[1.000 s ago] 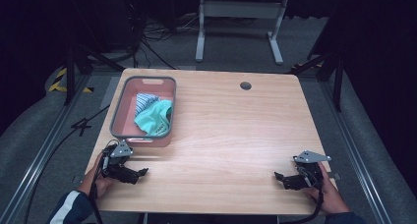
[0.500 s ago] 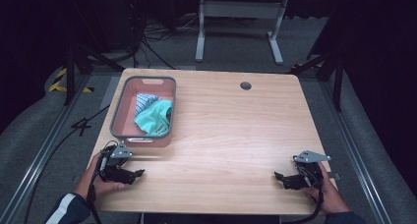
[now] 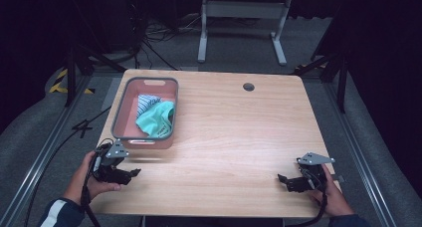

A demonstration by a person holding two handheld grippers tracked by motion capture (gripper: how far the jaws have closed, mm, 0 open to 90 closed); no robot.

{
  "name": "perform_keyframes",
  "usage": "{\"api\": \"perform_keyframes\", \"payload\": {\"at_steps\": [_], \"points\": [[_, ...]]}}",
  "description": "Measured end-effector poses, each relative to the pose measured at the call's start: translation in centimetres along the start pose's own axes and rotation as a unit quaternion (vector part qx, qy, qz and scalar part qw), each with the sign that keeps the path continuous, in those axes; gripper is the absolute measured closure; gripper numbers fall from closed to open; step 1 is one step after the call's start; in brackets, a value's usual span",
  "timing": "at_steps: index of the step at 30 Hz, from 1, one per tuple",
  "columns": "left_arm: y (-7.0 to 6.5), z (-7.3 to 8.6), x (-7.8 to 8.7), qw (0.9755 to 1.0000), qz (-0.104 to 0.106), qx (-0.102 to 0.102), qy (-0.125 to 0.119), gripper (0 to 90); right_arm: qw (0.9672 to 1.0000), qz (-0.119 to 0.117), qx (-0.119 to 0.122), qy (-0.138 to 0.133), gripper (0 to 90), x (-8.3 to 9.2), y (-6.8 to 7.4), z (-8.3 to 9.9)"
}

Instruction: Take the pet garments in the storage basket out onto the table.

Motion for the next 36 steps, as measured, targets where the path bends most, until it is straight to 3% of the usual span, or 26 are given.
{"api": "perform_keyframes", "payload": {"at_steps": [9, 16, 17, 21, 25, 32, 34, 36], "points": [[0.6, -1.8, 2.2, 0.9995, -0.004, -0.007, -0.031, 22.7, 1.0000, 0.000, 0.000, 0.000, 0.6, 0.0, 0.0, 0.0], [1.8, -3.9, 3.7, 0.9983, -0.027, -0.016, -0.048, 21.3, 1.0000, 0.001, -0.001, 0.001, 0.6, 0.0, 0.0, 0.0], [2.4, -4.8, 3.9, 0.9981, -0.032, -0.017, -0.049, 21.3, 1.0000, 0.001, -0.001, 0.000, 0.6, 0.0, 0.0, 0.0], [3.6, -6.3, 3.6, 0.9983, -0.039, -0.013, -0.042, 20.8, 1.0000, 0.001, -0.001, 0.000, 0.5, 0.0, 0.0, 0.0], [4.4, -8.0, 3.2, 0.9985, -0.042, -0.023, -0.026, 20.5, 1.0000, 0.001, -0.001, 0.001, 0.6, 0.0, 0.0, 0.0], [5.6, -10.3, 1.4, 0.9984, -0.046, -0.033, 0.007, 21.4, 1.0000, 0.001, -0.001, 0.000, 0.6, 0.0, 0.0, 0.0], [5.9, -10.9, 0.6, 0.9989, -0.033, -0.031, 0.011, 21.5, 1.0000, 0.001, 0.000, 0.000, 0.6, 0.0, 0.0, 0.0], [6.2, -11.5, -0.2, 0.9982, -0.037, -0.036, 0.029, 21.5, 1.0000, 0.001, 0.000, 0.000, 0.6, 0.0, 0.0, 0.0]]}}
Point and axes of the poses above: each handheld gripper's, and its own axes: x roughly backward along the jaws, z roughly out of its underside, y roughly to its left, the point moved 3 cm from there along -x, roughly forward along the jaws, and after that the axes turned 4 degrees about z, right-handed, at the moved point
